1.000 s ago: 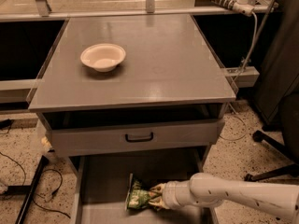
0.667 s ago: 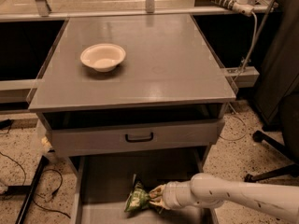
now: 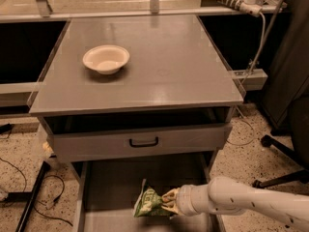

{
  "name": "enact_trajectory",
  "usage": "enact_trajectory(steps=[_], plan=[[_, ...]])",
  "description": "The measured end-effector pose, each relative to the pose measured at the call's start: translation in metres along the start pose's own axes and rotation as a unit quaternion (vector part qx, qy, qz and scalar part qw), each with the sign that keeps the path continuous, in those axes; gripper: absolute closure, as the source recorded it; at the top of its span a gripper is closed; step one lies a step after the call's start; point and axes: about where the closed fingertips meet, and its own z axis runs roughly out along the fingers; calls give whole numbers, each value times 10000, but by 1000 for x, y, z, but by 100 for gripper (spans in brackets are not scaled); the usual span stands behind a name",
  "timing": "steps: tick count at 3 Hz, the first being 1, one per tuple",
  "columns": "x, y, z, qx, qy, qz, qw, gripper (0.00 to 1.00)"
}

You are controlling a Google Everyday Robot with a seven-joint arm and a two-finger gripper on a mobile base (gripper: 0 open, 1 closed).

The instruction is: Pick green jalapeno chip bag from middle drawer and place on counter

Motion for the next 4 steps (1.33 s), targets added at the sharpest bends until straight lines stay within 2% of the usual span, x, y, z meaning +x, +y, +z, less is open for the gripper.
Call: enact_trajectory(steps=[2, 4], plan=[[-35, -19, -96, 498, 332, -139, 9981, 100], [-77, -49, -206, 1014, 584, -253, 9928, 100]])
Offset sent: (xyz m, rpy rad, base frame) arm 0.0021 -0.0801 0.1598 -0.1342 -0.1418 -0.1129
